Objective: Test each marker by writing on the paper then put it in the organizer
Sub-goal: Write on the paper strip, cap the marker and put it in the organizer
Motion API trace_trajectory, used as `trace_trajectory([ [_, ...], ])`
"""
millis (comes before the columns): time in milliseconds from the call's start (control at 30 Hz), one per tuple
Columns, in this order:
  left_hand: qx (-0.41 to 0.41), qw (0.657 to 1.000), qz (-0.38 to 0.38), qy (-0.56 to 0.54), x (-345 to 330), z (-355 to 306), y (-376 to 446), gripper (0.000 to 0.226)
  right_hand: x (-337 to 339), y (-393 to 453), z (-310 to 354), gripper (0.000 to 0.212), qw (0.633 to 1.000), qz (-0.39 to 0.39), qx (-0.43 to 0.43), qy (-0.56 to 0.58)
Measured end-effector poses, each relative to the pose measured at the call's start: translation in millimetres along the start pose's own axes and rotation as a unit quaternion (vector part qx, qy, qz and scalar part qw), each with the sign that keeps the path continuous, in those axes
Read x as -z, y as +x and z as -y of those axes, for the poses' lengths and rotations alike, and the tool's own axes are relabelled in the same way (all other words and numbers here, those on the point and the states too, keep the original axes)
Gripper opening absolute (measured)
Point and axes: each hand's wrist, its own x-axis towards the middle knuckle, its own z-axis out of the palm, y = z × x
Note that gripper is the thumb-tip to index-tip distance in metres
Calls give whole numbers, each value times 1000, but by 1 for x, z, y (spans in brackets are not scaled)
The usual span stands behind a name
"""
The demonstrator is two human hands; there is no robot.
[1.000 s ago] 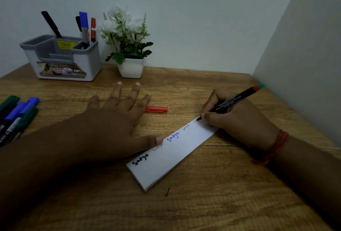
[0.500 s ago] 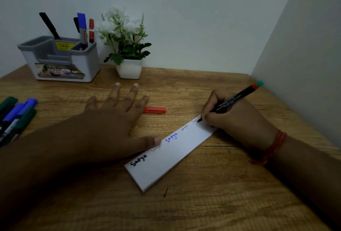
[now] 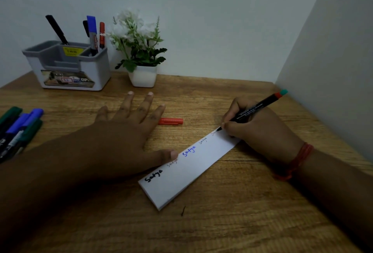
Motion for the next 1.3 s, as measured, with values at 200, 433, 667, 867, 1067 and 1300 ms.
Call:
trace_trajectory([
  [200, -6, 1000, -4, -2, -2, 1, 1, 110, -1, 2, -2, 10, 999, -30, -1, 31],
  [433, -23, 999, -46, -4, -4, 3, 7, 108, 2, 3, 0, 6, 987, -94, -7, 126],
  [667, -19, 988, -150, -17, 0, 13, 25, 72, 0, -1, 15, 10, 985, -106, 57, 121],
  [867, -77, 967, -227, -89, 6, 4, 23, 25, -5, -10, 23, 16, 989, -27, 52, 139],
  [1067, -85, 932, -302, -182, 3, -1, 15, 14, -6, -11, 26, 4, 975, -23, 47, 215],
  [1300, -147, 881, -350, -283, 6, -7, 3, 12, -4, -7, 28, 11, 907, -1, 8, 421],
])
